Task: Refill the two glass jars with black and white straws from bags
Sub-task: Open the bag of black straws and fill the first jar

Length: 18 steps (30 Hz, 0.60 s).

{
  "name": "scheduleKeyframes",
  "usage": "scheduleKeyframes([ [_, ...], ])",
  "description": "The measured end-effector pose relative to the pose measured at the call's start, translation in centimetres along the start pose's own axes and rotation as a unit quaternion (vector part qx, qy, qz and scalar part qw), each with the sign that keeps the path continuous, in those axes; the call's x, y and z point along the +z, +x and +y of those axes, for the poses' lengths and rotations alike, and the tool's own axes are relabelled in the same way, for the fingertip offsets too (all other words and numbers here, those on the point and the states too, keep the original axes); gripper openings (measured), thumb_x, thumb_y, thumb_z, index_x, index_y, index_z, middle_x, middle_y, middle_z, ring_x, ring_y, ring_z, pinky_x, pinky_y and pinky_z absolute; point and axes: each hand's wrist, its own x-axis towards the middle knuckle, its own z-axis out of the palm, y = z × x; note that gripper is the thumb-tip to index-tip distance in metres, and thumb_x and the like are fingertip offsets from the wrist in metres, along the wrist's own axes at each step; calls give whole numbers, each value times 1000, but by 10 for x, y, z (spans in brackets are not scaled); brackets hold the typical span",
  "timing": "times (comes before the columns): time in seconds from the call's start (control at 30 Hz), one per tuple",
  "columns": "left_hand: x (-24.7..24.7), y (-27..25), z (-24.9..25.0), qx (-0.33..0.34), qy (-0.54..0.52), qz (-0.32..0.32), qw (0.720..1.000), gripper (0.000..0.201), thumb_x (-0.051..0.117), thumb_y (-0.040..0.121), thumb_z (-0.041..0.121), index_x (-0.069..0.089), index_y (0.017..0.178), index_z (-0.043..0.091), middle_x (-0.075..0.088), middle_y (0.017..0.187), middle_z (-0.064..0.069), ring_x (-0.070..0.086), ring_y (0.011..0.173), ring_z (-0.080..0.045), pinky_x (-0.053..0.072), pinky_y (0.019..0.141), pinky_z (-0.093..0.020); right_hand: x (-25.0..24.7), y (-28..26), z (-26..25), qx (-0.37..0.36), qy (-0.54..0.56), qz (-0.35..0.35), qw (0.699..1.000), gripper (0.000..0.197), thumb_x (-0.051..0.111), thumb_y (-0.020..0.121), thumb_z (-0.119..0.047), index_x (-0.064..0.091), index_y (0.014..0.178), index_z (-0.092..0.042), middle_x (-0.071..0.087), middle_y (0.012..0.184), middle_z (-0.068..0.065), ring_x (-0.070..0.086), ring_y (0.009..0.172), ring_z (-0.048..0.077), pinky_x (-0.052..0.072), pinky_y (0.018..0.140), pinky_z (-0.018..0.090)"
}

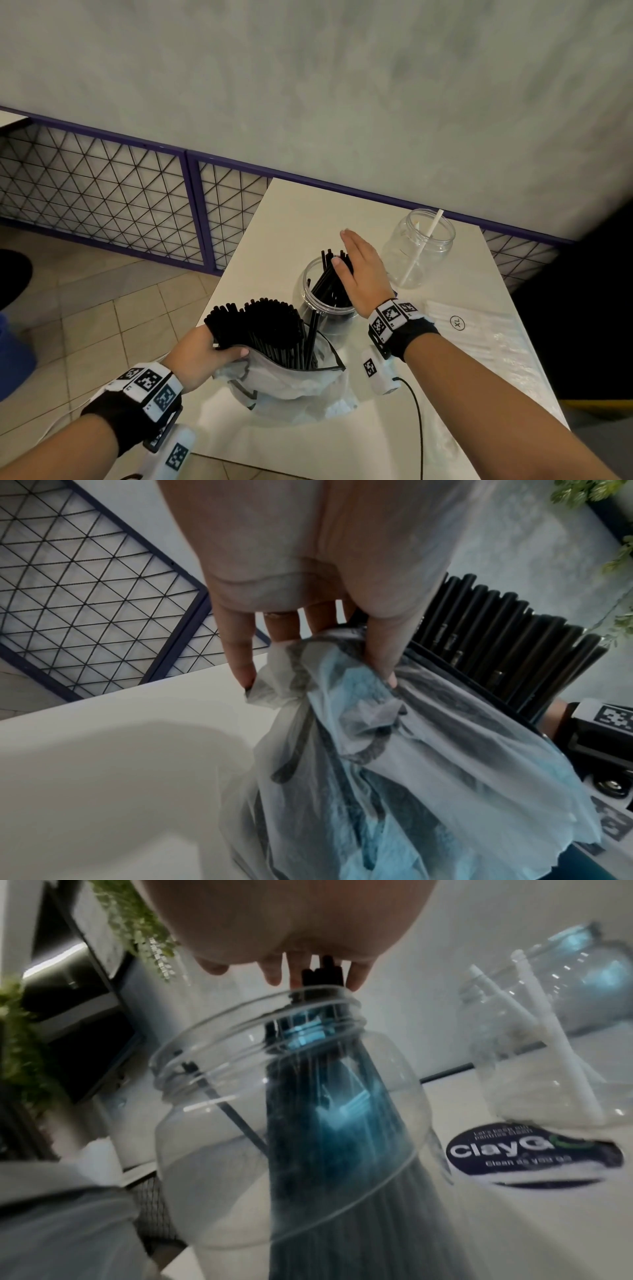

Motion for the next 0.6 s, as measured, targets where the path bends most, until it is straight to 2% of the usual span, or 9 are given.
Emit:
scheduleKeyframes([
  [0.1,0,0,0,0,3,2,1000,55,69,57,59,65,103,28,72,96,11,66,95,-7,51,91,-41,1,0,-5,-45,-92,-59,993,75,17,89,-65,21,150,-23,20,158,-2,14,145,18,14,119,39],
  [0.17,0,-1,1,2,4,2,1000,52,69,58,57,65,101,29,72,95,11,66,94,-8,51,90,-41,2,2,-8,-83,-136,-55,986,70,25,87,-65,30,147,-28,27,154,-3,17,144,21,13,117,42],
  [0.2,0,-1,1,4,3,2,1000,52,68,58,58,65,101,29,72,95,11,66,93,-8,51,90,-41,3,3,-10,-110,-144,-45,982,64,32,86,-63,41,141,-30,37,148,-3,25,139,22,17,114,43],
  [0.27,0,-1,0,5,1,3,1000,55,68,57,60,65,101,28,72,95,10,66,94,-9,51,90,-42,6,6,-13,-159,-150,-31,975,44,42,84,-54,64,117,-33,57,121,-5,41,118,21,29,102,42],
  [0.33,0,-1,-1,3,-1,5,1000,58,68,56,61,64,102,26,72,96,9,66,95,-10,51,90,-42,9,11,-15,-182,-151,-28,971,34,43,84,-47,72,96,-33,63,96,-9,48,100,20,30,92,38],
  [0.37,0,-1,-1,2,0,5,1000,59,68,56,61,64,103,26,71,97,9,66,95,-10,51,91,-42,10,13,-16,-183,-150,-25,971,32,44,85,-45,73,91,-32,63,90,-10,50,96,21,27,89,36],
  [0.43,0,0,0,4,2,2,1000,60,67,56,61,64,103,26,71,97,9,66,95,-9,51,91,-41,7,20,-20,-147,-132,-14,980,25,51,88,-41,72,91,-28,64,90,-9,50,96,22,23,85,33],
  [0.53,1,0,0,3,2,2,1000,60,68,57,61,64,105,25,71,98,10,65,96,-8,51,91,-41,1,33,-24,-8,-73,26,997,15,60,87,-36,69,91,-24,60,100,-6,44,104,20,25,84,32],
  [0.6,1,0,-1,4,3,2,1000,59,69,58,59,64,106,25,71,99,10,65,97,-8,50,92,-41,-3,41,-24,80,-54,40,995,17,63,84,-34,64,96,-22,55,108,-2,42,107,21,31,86,33],
])
